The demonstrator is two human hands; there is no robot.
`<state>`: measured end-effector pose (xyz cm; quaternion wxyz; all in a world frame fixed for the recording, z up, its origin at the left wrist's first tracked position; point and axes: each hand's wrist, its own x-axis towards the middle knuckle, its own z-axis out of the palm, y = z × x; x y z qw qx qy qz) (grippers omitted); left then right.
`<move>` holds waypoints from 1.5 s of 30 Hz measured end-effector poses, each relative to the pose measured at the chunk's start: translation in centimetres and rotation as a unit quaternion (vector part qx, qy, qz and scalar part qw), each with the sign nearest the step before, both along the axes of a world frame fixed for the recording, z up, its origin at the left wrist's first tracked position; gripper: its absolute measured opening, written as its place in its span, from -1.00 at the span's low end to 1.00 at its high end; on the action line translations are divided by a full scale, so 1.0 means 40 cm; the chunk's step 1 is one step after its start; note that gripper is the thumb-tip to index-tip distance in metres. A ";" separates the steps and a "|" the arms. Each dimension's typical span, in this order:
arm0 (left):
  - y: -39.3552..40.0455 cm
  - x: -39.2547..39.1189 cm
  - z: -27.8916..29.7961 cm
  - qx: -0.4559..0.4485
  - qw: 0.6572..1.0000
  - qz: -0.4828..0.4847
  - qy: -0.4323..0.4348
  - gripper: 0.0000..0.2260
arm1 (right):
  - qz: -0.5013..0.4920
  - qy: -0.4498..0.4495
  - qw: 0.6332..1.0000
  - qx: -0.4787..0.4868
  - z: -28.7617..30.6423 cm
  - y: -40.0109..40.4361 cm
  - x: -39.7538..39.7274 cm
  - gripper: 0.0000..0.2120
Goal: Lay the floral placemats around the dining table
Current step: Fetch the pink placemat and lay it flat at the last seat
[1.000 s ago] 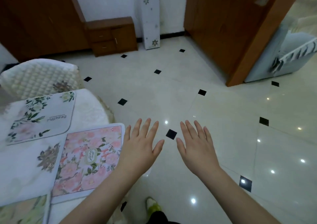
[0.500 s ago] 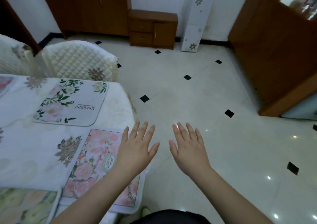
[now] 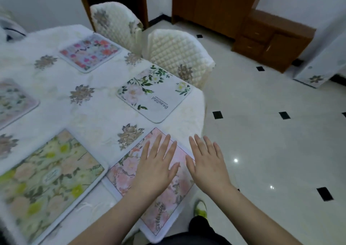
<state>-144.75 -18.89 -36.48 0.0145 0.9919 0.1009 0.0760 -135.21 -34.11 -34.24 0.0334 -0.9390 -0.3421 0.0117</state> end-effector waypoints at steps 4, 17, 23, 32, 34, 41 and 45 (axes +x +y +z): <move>-0.027 0.017 -0.022 0.007 0.996 0.082 0.035 -0.44 | 0.081 0.010 0.997 0.015 -0.031 0.017 0.064 -0.45; -0.116 -0.015 -0.056 -0.001 0.952 0.298 0.069 -0.45 | 0.283 0.044 0.958 0.000 -0.110 0.072 0.178 -0.43; -0.118 -0.083 -0.100 -0.027 0.936 0.345 0.056 -0.46 | 0.346 0.064 0.936 -0.008 -0.163 0.154 0.126 -0.44; -0.096 -0.165 -0.249 -0.147 0.916 0.366 0.079 -0.42 | 0.412 0.105 0.901 -0.085 -0.301 0.211 0.042 -0.39; -0.100 -0.181 -0.277 -0.155 0.920 0.350 0.082 -0.42 | 0.410 0.114 0.900 -0.094 -0.313 0.215 0.028 -0.38; -0.105 -0.215 -0.330 -0.163 0.924 0.327 0.117 -0.45 | 0.418 0.135 0.894 -0.086 -0.358 0.197 0.009 -0.45; -0.104 -0.216 -0.330 -0.166 0.921 0.334 0.113 -0.45 | 0.431 0.137 0.887 -0.093 -0.363 0.203 0.025 -0.43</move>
